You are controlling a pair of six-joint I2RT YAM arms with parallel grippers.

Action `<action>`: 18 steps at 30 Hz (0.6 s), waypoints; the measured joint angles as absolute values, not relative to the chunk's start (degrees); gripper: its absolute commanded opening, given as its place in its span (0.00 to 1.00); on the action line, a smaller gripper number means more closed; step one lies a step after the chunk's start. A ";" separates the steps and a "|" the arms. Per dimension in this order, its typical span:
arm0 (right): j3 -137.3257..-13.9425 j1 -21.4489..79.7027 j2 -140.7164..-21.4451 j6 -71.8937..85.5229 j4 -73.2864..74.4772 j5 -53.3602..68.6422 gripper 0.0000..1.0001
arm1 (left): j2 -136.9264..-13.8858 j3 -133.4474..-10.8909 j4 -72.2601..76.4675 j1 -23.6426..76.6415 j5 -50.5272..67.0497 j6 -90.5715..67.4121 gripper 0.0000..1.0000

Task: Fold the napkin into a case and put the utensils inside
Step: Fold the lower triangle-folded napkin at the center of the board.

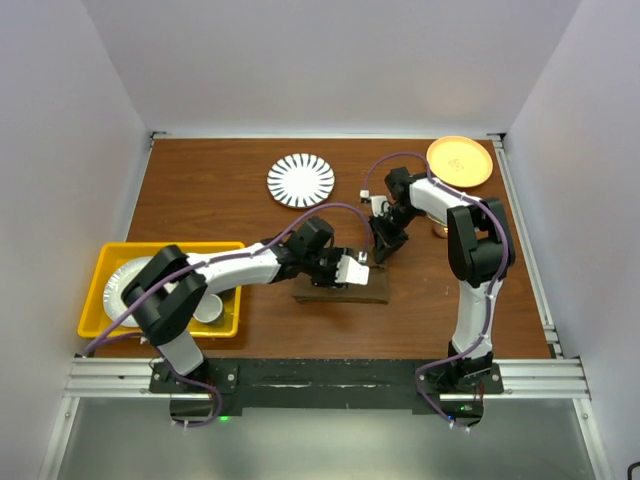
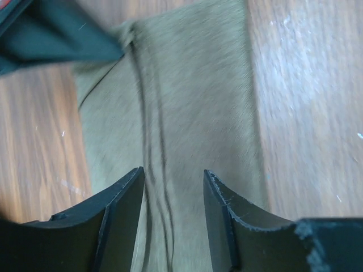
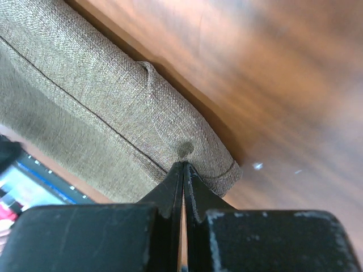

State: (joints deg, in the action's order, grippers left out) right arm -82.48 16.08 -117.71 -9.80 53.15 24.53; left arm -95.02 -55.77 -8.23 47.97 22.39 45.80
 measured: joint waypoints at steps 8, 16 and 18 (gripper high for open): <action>-85.27 16.01 -118.45 -12.34 51.62 23.46 0.00 | -102.02 -56.93 -2.17 49.52 16.51 46.52 0.41; -85.25 16.01 -118.28 -13.63 51.59 23.46 0.00 | -103.02 -57.12 1.26 49.69 13.26 47.57 0.38; -85.25 16.01 -118.15 -13.98 51.62 23.44 0.00 | -103.07 -57.58 1.48 49.69 12.67 48.10 0.40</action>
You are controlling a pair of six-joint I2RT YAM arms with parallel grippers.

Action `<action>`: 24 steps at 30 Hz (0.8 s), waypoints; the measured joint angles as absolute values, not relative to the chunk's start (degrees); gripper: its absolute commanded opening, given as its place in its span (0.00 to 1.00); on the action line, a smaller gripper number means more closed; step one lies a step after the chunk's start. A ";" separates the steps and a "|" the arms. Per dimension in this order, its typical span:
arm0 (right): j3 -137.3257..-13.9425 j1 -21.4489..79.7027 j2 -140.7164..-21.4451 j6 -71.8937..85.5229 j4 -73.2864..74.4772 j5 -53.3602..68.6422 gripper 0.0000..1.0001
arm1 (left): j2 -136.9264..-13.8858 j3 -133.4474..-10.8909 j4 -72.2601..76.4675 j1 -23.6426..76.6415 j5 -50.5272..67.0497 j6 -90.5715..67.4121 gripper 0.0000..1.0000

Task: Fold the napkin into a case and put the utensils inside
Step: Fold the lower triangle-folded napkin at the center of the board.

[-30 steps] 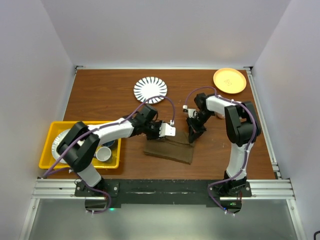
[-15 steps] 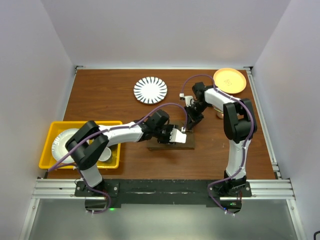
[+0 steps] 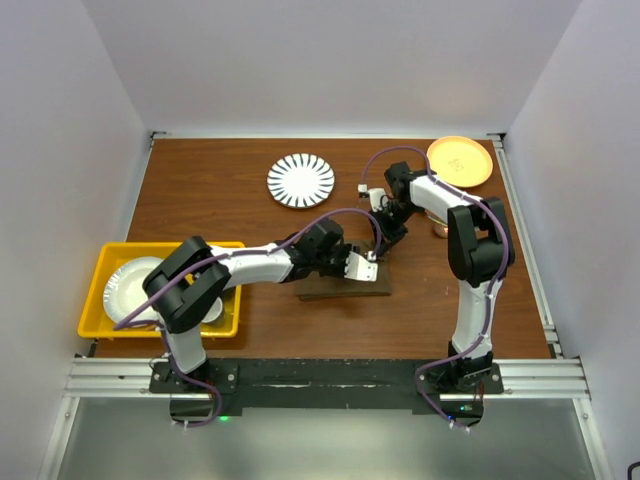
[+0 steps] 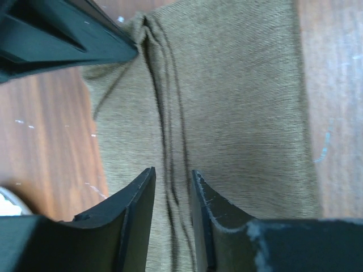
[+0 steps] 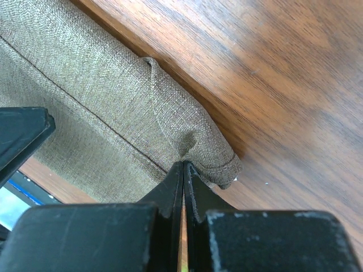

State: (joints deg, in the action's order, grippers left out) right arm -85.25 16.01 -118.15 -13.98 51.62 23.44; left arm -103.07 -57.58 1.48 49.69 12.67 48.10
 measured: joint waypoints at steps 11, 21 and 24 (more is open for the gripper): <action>-86.43 15.90 -117.40 -14.41 53.15 23.59 0.00 | -106.34 -59.96 1.80 49.98 12.60 49.95 0.23; -86.39 15.64 -113.84 -13.41 56.47 26.46 0.00 | -107.85 -60.55 0.67 50.02 13.08 50.15 0.08; -84.49 15.64 -113.84 -12.62 56.16 26.72 0.00 | -107.90 -60.66 0.64 50.02 13.08 50.06 0.07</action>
